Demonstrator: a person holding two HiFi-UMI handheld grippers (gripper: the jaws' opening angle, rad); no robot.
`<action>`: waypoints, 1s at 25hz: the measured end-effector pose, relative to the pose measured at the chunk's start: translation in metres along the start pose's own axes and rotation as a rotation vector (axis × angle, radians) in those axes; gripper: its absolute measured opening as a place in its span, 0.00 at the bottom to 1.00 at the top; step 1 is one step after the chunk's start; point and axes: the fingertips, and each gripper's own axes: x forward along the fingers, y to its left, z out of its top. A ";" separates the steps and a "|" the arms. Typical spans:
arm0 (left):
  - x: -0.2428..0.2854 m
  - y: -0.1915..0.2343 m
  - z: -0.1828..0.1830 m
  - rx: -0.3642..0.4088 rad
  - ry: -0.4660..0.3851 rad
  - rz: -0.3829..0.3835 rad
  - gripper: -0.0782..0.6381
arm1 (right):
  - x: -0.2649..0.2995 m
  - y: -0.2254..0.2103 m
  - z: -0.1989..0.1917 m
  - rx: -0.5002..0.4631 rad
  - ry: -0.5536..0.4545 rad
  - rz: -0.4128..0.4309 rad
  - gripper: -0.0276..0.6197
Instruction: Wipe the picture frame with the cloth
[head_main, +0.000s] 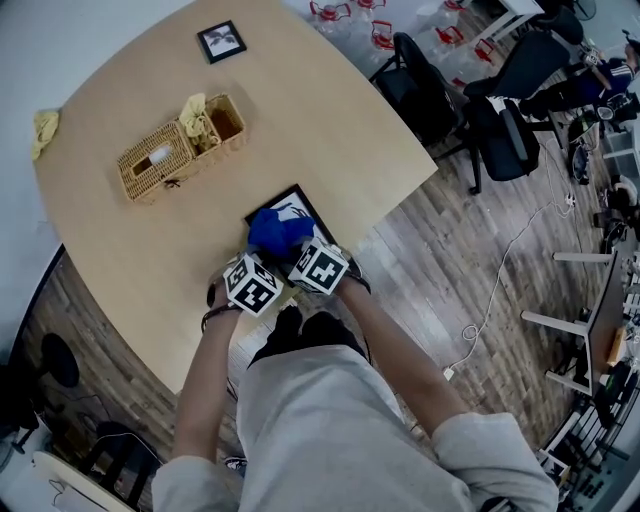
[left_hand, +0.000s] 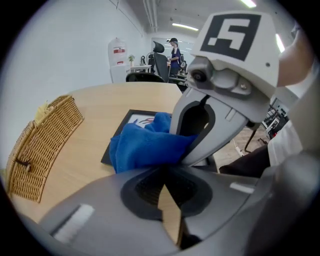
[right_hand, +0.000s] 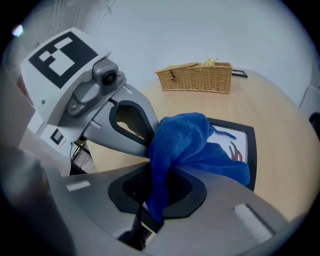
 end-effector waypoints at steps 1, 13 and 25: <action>0.000 0.000 0.000 0.000 0.000 0.002 0.18 | -0.001 0.000 0.001 0.027 -0.010 -0.006 0.11; 0.000 0.000 0.001 -0.012 -0.001 0.013 0.18 | -0.006 0.009 -0.009 0.140 -0.051 -0.073 0.11; 0.000 -0.001 0.001 -0.003 0.023 0.028 0.18 | -0.005 0.027 -0.029 0.049 -0.034 -0.091 0.11</action>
